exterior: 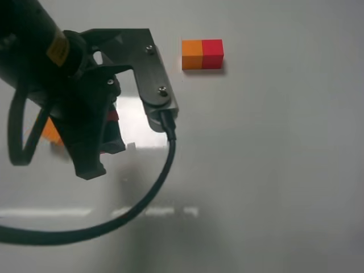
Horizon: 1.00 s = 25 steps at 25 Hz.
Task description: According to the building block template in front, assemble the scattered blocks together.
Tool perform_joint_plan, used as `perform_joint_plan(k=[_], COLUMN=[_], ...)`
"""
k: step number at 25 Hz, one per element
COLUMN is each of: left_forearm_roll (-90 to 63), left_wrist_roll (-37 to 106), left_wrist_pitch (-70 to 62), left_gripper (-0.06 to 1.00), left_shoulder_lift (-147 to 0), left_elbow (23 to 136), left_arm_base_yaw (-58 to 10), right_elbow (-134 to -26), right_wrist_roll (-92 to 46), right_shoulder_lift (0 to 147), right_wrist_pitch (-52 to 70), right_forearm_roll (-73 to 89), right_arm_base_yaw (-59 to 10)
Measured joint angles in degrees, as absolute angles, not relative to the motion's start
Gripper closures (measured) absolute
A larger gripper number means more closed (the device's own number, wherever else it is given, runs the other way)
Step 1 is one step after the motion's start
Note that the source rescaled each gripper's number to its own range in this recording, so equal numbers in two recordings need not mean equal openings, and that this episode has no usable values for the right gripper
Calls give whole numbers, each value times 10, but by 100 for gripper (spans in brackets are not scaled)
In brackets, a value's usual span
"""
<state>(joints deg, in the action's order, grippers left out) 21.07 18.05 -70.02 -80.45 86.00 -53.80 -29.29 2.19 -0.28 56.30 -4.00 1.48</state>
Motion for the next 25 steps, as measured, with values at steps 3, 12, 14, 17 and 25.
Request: perform_joint_plan(k=[3, 12, 14, 17, 25], left_forearm_roll=[211, 213, 213, 207, 173], left_wrist_roll=[211, 352, 371, 405, 456], left_wrist_pitch=[-702, -691, -664, -627, -591], left_gripper=[94, 94, 94, 94, 94], left_shoulder_lift=[-761, -754, -758, -768, -801], left_elbow=[822, 808, 808, 808, 808], left_arm_base_yaw=[-491, -432, -434, -435, -424], right_elbow=[-293, -293, -293, -293, -293], right_wrist_roll=[22, 22, 22, 22, 22], right_shoulder_lift=[-3, -3, -3, -3, -3], right_wrist_pitch=[563, 563, 563, 563, 563], right_forearm_roll=[-40, -40, -40, -40, -40], right_arm_base_yaw=[15, 15, 15, 15, 15])
